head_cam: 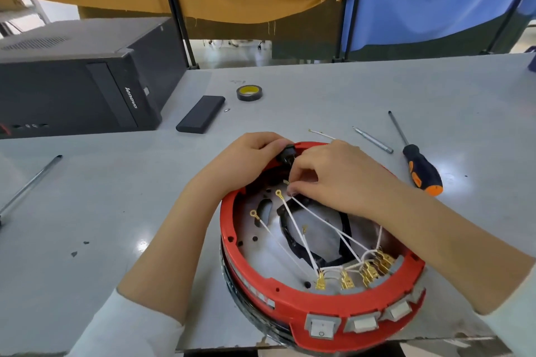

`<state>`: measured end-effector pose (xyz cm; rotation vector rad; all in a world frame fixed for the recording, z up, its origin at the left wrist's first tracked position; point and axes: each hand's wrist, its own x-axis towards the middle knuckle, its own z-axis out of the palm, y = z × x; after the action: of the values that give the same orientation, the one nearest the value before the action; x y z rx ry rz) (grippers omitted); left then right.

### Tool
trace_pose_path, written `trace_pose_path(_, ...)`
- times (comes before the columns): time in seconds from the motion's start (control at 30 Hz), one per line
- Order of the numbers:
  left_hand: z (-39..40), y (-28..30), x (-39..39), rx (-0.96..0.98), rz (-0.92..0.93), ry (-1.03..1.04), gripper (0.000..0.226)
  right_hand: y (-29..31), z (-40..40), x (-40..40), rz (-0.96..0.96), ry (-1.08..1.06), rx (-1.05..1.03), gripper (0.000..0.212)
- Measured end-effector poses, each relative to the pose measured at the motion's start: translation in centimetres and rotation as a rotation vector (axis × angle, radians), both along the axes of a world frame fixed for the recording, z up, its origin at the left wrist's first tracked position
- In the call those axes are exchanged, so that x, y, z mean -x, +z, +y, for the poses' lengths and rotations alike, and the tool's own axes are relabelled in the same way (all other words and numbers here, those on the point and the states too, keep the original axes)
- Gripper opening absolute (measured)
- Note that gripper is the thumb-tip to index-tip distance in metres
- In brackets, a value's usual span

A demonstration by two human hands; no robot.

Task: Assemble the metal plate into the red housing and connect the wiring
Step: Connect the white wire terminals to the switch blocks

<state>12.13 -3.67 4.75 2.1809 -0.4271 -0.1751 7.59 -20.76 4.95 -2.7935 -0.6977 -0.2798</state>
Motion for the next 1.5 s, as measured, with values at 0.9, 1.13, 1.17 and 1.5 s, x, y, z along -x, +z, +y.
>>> trace_pose_path(0.9,0.2,-0.4,-0.1,0.047,-0.001,-0.001,0.024,-0.9,-0.3,-0.3,0.026,-0.231,-0.362,0.007)
trace_pose_path(1.13,0.2,-0.3,-0.1,0.041,-0.01,0.003,0.024,-0.8,0.0,-0.4,0.025,-0.236,-0.346,0.008)
trace_pose_path(1.17,0.2,-0.4,-0.1,0.045,-0.007,0.002,0.024,-0.8,0.0,-0.3,0.016,-0.237,-0.318,0.009)
trace_pose_path(1.5,0.1,-0.3,0.0,0.004,-0.038,0.046,0.024,-1.1,0.8,-0.5,-0.034,-0.232,-0.168,0.019)
